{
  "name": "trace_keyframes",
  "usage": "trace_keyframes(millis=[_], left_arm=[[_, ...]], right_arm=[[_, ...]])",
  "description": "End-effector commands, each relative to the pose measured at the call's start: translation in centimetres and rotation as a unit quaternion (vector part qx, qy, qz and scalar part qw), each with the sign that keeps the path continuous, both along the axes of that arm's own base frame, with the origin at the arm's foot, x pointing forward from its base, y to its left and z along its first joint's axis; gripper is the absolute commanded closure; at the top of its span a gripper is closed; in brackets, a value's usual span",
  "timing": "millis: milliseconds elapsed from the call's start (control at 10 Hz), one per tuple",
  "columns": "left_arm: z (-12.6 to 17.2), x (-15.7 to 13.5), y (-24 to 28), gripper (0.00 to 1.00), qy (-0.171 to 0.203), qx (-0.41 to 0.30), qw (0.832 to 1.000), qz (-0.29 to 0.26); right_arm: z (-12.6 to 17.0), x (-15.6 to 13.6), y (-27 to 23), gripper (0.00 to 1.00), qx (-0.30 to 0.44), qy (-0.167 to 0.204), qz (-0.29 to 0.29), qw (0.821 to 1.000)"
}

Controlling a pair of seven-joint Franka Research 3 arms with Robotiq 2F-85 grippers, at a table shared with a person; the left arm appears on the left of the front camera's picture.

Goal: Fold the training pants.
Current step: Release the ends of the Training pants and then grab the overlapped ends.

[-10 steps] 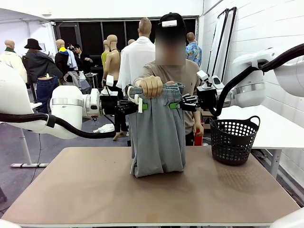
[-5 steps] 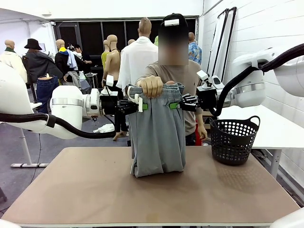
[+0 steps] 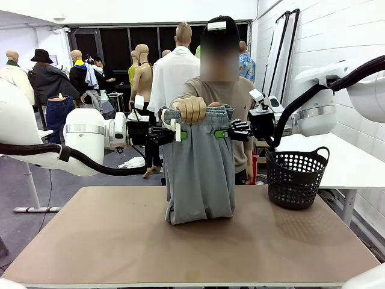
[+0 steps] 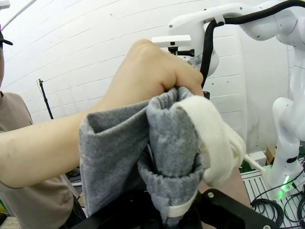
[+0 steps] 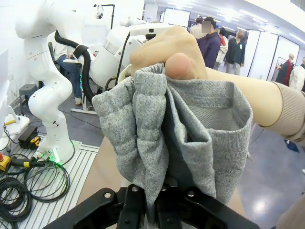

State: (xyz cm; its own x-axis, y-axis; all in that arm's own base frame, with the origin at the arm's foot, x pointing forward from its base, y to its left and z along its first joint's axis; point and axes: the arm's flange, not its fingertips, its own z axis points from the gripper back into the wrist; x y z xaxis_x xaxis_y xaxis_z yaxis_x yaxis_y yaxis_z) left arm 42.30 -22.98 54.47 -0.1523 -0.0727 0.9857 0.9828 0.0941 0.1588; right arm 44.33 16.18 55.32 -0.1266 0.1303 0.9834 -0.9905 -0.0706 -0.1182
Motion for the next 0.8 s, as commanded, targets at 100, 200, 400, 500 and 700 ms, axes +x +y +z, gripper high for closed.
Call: trace_keyframes(millis=[100, 200, 400, 500, 700], left_arm=[[0.15, -0.11, -0.06, 1.00, -0.008, -0.005, 1.000, 0.002], [0.15, -0.11, -0.06, 1.00, -0.008, -0.005, 1.000, 0.002], [0.05, -0.11, 0.06, 1.00, 0.004, -0.003, 1.000, 0.001], [0.10, -0.10, 0.13, 0.87, 0.011, -0.005, 1.000, 0.000], [0.19, -0.19, 0.23, 0.47, 0.017, -0.008, 1.000, -0.004]], right_arm=[[0.02, -0.08, 0.14, 1.00, 0.000, 0.000, 0.002, 1.000], [0.02, -0.08, 0.14, 1.00, 0.000, 0.000, 0.002, 1.000], [0.00, 0.00, 0.00, 1.00, 0.000, 0.000, 0.000, 1.000], [0.03, 0.03, -0.05, 0.93, -0.002, 0.000, -0.001, 1.000], [0.12, 0.04, -0.12, 0.56, -0.006, 0.008, -0.003, 1.000]])
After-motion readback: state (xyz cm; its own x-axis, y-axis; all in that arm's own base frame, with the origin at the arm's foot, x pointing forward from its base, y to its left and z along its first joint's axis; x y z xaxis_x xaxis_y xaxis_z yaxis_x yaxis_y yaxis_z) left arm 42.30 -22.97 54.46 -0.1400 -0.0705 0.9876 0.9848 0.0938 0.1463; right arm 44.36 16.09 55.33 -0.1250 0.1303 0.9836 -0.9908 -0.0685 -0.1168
